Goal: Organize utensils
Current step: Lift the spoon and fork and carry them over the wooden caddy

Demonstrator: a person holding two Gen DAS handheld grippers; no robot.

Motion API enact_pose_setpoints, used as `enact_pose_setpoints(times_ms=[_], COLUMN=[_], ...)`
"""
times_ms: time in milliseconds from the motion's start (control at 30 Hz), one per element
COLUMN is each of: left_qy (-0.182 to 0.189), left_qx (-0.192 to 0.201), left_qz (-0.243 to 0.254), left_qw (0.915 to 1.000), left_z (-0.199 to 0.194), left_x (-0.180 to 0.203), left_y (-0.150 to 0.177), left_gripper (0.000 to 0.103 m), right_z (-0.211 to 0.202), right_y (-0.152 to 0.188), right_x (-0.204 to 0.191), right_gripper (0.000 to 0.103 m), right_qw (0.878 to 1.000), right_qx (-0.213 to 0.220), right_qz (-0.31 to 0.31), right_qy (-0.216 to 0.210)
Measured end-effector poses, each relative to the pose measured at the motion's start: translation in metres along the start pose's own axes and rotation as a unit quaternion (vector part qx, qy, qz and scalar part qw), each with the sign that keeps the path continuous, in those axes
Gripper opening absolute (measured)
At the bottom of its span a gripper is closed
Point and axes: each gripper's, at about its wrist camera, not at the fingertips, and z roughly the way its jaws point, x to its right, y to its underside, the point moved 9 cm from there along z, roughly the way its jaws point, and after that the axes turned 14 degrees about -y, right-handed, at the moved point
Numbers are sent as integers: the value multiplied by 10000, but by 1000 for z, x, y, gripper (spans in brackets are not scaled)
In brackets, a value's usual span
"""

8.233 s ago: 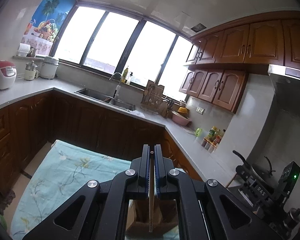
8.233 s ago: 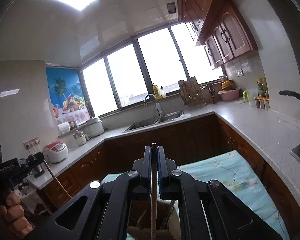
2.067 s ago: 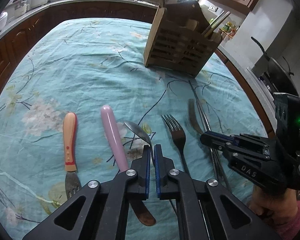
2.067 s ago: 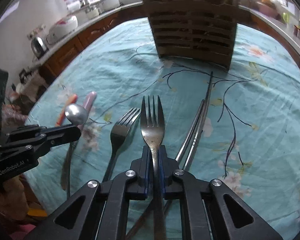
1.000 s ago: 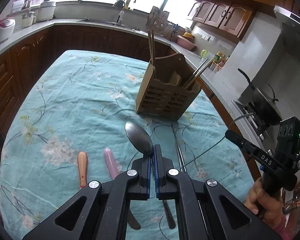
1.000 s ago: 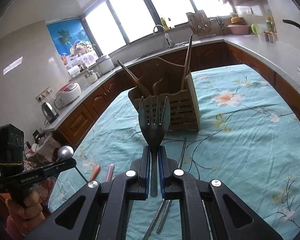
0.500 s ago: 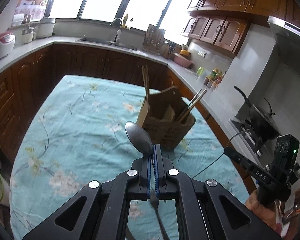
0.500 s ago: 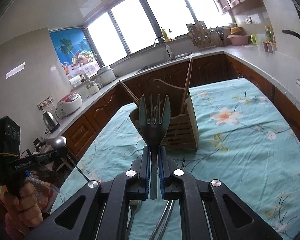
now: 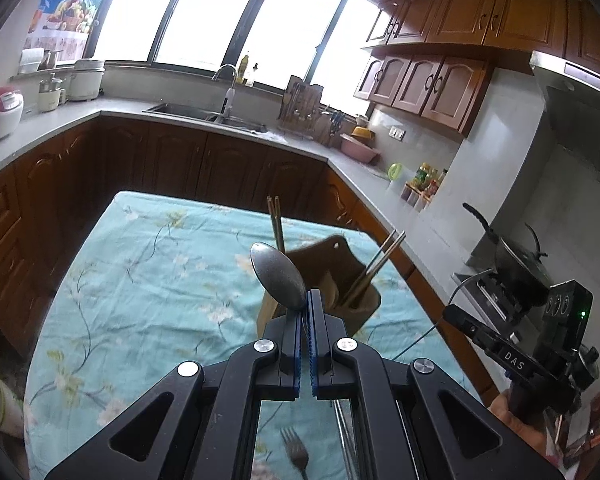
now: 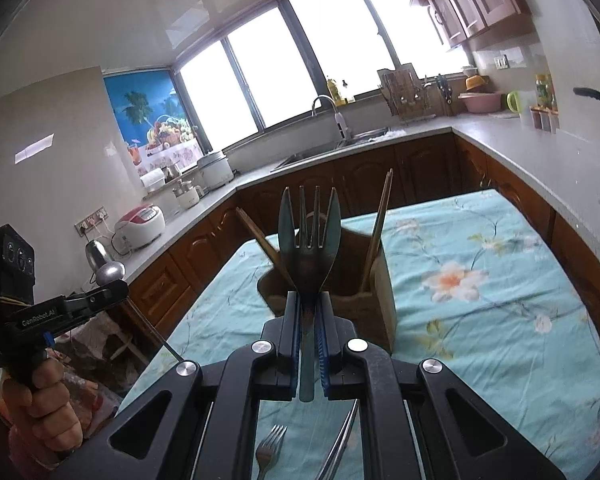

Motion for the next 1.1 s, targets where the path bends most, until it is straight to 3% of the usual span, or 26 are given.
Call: enact_pose_setpoints(times_ms=[633, 1100], left_qy=[-98, -505], left_qx=[344, 120], left_qz=[-178, -53], left_qw=[9992, 9986], left_z=[81, 170], left_x=[5, 19], left_y=[-61, -38], left_gripper=[1, 1], right_z=[31, 66], right_y=[-73, -50], right_x=[33, 68], right_gripper=[8, 8], right_qw=[9987, 9990], right_qx=[495, 302], right_qz=[-96, 20], right_qy=[122, 329])
